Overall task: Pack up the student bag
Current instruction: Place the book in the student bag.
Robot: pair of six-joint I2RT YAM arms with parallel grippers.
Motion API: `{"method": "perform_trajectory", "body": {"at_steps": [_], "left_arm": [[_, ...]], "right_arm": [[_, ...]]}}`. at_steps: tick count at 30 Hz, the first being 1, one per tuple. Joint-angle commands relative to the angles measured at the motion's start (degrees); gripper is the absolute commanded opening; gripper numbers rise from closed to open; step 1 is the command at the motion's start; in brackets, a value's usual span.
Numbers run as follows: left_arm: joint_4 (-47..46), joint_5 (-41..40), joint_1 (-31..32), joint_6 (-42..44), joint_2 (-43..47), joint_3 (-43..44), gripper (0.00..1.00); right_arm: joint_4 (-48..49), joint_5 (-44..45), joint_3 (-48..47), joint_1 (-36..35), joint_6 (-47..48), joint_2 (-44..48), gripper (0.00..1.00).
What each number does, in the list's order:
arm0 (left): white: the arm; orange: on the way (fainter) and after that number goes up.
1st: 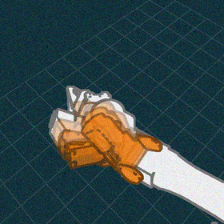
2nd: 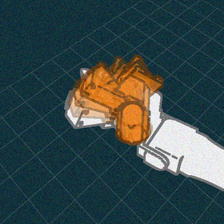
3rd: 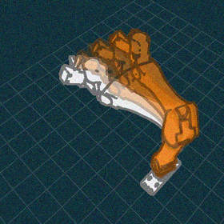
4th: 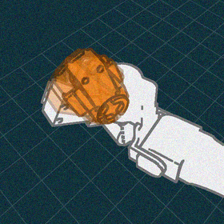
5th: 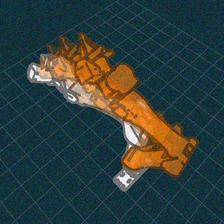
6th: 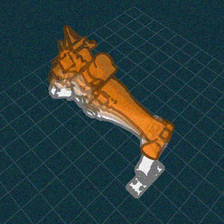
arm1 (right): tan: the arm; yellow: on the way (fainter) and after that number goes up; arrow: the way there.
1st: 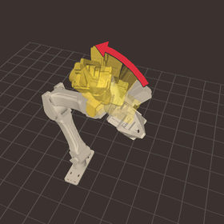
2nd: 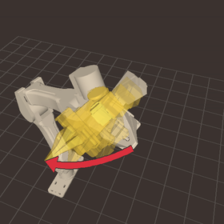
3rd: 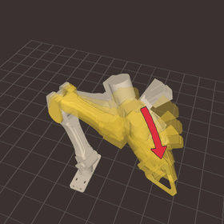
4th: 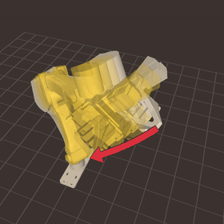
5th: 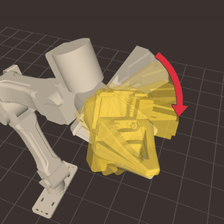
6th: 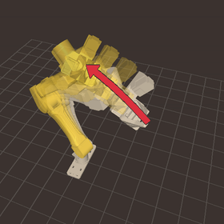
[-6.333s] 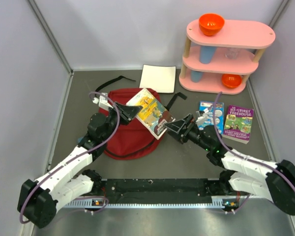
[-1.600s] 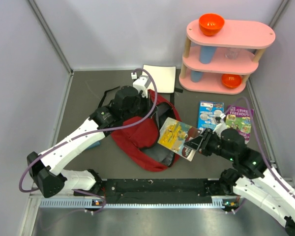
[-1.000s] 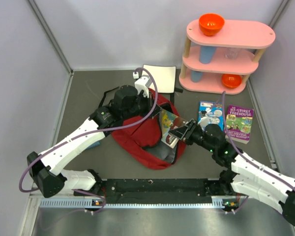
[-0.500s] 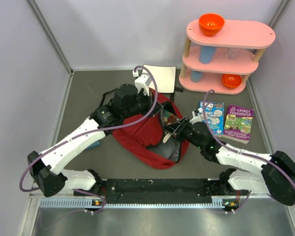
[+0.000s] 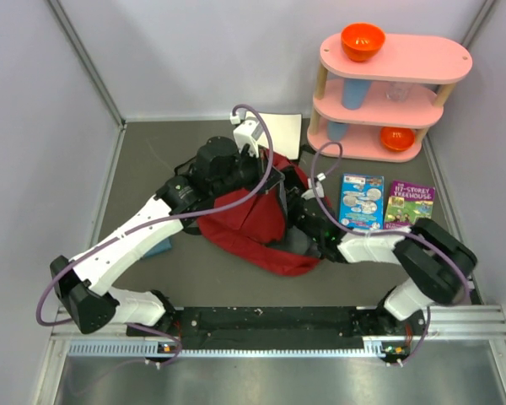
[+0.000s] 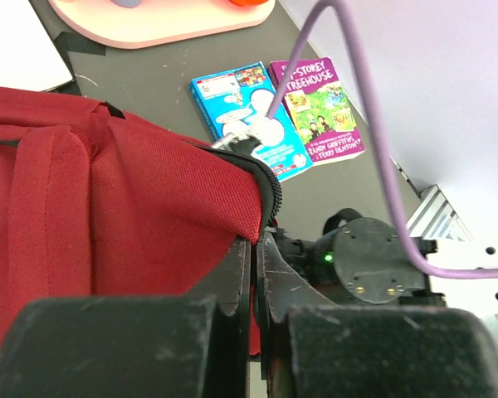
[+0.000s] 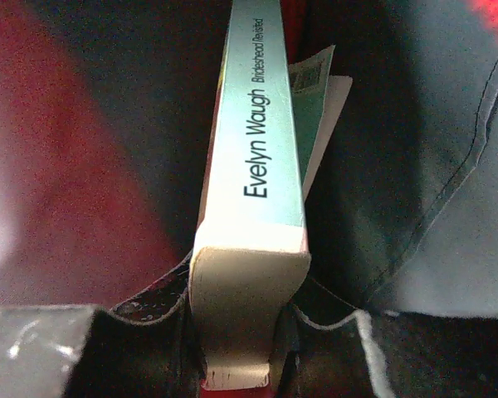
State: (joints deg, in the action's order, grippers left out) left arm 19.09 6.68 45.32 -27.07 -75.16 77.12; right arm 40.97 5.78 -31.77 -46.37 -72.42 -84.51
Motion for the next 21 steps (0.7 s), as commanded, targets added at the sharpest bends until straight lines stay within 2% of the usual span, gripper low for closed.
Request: {"method": "perform_trajectory", "body": {"at_steps": [1, 6, 9, 10, 14, 15, 16, 17, 18, 19, 21], "left_arm": [[-5.03, 1.94, -0.58, 1.67, 2.73, 2.77, 0.0], [-4.94, 2.2, -1.38, 1.85, 3.79, 0.32, 0.0], [-5.21, 2.2, -1.73, 2.02, 4.4, -0.48, 0.0], [-5.21, 2.29, -1.73, 2.02, 4.66, -0.57, 0.0], [-5.21, 2.02, -2.25, 2.2, 5.28, -1.18, 0.0], [-5.29, 2.02, -2.34, 2.28, 5.28, -1.45, 0.0], [-4.86, 2.02, -2.43, 2.2, 5.28, -1.45, 0.0], [-4.85, 1.94, -2.52, 2.11, 5.28, -1.88, 0.0], [-4.85, 1.67, -2.6, 2.02, 5.54, -2.24, 0.0], [-4.85, 1.32, -2.61, 2.11, 5.72, -2.5, 0.0], [-4.77, 0.62, -2.69, 2.02, 6.51, -3.38, 0.0]], "right_arm": [[18.18, 0.64, -6.89, 0.05, 3.69, -5.83, 0.0], [21.16, -3.93, -10.76, 0.05, 4.05, -14.34, 0.01], [28.35, -5.52, -10.33, 0.05, 3.17, -17.87, 0.07], [29.51, -7.69, -10.33, 0.14, 2.82, -19.8, 0.14], [28.46, -10.7, -11.65, 0.58, 1.93, -22.98, 0.19], [28.72, -11.14, -11.21, 0.58, 1.85, -23.15, 0.23], [28.55, -11.32, -10.95, 0.67, 2.02, -23.07, 0.34], [27.68, -11.23, -10.51, 0.75, 2.2, -22.46, 0.37], [25.67, -10.01, -8.94, 0.75, 2.55, -21.67, 0.41], [24.26, -9.48, -8.14, 0.84, 3.25, -20.7, 0.51], [20.4, -7.9, -5.95, 1.37, 5.79, -16.67, 0.61]]}}
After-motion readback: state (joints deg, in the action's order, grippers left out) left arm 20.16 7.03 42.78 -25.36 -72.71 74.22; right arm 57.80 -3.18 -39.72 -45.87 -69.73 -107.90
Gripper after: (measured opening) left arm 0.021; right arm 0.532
